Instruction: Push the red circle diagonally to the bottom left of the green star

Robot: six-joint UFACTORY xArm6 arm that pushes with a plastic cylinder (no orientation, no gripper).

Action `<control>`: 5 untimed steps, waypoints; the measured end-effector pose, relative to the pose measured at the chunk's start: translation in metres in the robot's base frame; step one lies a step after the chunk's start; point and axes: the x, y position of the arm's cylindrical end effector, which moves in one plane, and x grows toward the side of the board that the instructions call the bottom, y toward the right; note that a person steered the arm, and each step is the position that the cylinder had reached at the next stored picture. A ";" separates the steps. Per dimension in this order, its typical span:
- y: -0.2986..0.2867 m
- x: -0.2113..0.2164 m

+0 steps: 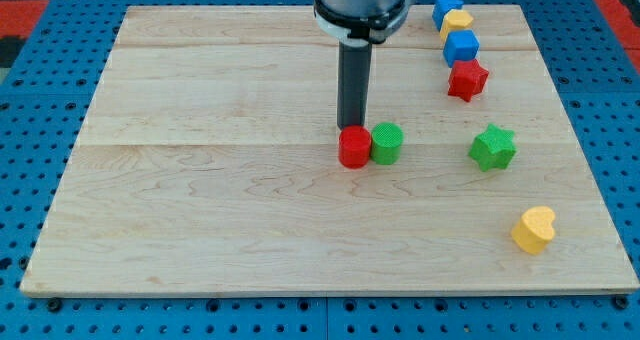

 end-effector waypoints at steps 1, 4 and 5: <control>0.001 0.030; -0.013 0.078; 0.061 0.100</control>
